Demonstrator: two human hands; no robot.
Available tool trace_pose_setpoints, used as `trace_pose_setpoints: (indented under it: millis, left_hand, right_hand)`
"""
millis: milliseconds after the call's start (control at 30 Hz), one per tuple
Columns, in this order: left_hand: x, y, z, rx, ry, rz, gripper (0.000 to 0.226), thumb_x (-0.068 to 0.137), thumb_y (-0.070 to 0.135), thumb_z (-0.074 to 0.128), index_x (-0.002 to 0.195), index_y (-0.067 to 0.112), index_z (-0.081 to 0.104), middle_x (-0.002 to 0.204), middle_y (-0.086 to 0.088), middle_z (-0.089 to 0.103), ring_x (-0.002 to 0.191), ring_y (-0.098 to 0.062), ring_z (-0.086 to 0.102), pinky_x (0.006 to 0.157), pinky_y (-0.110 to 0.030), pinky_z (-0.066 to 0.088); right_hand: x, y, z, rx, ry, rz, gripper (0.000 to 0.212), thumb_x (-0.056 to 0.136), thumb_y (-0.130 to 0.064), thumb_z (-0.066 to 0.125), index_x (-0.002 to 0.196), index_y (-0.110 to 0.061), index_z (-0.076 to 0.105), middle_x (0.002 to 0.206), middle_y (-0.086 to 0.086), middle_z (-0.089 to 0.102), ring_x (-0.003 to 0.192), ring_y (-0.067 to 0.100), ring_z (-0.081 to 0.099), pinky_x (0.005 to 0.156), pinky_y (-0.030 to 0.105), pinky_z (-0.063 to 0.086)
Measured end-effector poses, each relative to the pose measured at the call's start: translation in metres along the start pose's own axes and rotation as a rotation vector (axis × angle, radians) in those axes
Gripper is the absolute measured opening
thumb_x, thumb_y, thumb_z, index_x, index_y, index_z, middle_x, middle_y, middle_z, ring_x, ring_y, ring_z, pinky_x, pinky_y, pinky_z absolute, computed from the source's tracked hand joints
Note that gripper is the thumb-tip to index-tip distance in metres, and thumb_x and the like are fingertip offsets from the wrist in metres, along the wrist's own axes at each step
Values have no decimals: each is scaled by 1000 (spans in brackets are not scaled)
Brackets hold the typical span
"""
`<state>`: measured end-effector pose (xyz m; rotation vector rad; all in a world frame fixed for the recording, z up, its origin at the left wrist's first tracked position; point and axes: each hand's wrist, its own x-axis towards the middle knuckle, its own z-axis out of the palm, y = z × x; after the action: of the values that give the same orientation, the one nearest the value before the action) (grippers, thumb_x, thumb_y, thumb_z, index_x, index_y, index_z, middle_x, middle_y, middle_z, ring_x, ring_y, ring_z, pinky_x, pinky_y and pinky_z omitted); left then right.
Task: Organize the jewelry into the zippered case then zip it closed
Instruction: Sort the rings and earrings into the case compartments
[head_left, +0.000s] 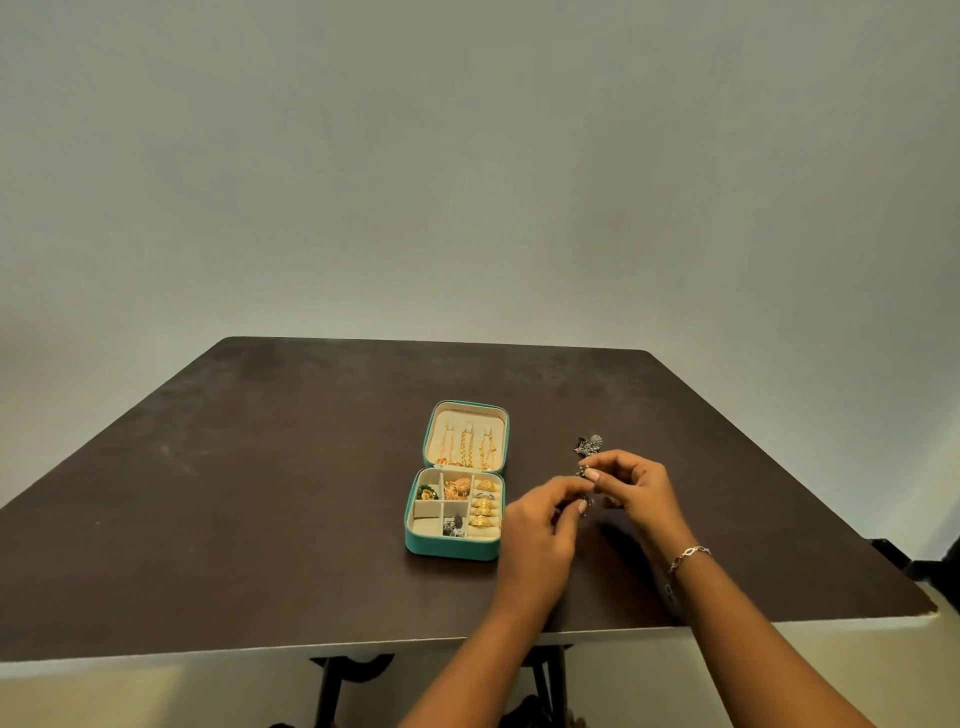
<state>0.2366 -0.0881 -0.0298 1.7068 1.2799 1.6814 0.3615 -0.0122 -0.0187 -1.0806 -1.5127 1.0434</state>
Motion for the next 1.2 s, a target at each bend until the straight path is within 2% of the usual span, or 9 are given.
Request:
trace_pose_setpoints:
  millis: [100,200,300,467,567,733,967,1133,1200]
  left_hand:
    - [8,3,-24,21,114,38,20,84,3,57,96,14,68,90,13,65,88,5,59,74,-8,45]
    - [12,-7,-56,79,238,48,19,83,7,56,96,13,68,91,12,64,91,2,59,76,-8,45]
    - [11,-23,-88,148,361,-10,21,85,-2,56,96,13,67,92,6,64,87,1,60,71,-7,46]
    - [3,-46,-119,244,481,-126,23,87,-2,55,98,14,66,93,5,63,84,1,58,70,-3,43]
    - [3,-50,-121,228,471,-226,21,86,0,56,97,15,67,94,4,64,82,-1,57,66,-3,42]
    - [3,-53,-124,170,467,-291,21,84,-2,58,93,13,69,92,0,66,80,-1,58,64,-1,41]
    - [3,-55,-124,132,455,-332,20,85,0,58,94,14,69,91,1,67,81,-6,60,62,-2,42]
    - [2,-50,-124,100,450,-349,16,84,2,60,92,14,67,84,5,66,75,-1,58,60,-5,44]
    - [1,-48,-125,82,463,-348,14,83,1,61,87,14,66,80,6,64,74,-2,58,60,-6,45]
  right_hand:
    - [-1,-6,8,-45,-39,-19,14,82,3,60,82,-9,67,77,9,65,69,12,57,55,18,43]
    - [-4,-15,19,-82,-81,-39,17,83,5,58,81,-10,66,77,8,65,68,12,58,58,21,45]
    - [-7,-26,33,-119,-125,-52,15,85,3,57,85,-10,65,81,8,66,74,17,61,60,20,48]
    - [-14,-48,73,-181,-227,-88,13,84,-2,60,83,-14,63,85,4,67,79,11,62,67,19,51]
    - [-17,-54,100,-261,-279,-134,10,80,-4,65,81,-15,65,81,-2,68,79,6,64,75,17,51]
    - [-18,-48,130,-508,-337,-205,7,81,-8,65,85,-13,67,79,-12,63,71,-6,56,65,3,41]
    - [-12,-46,139,-771,-436,-184,8,83,-11,63,89,-13,69,81,-7,60,65,-2,47,59,5,32]
    - [-8,-47,145,-861,-421,-179,12,83,-13,63,93,-14,70,94,1,69,82,8,54,73,22,40]
    - [-7,-46,148,-910,-410,-199,14,83,-14,63,95,-16,70,94,0,67,86,10,55,72,24,39]
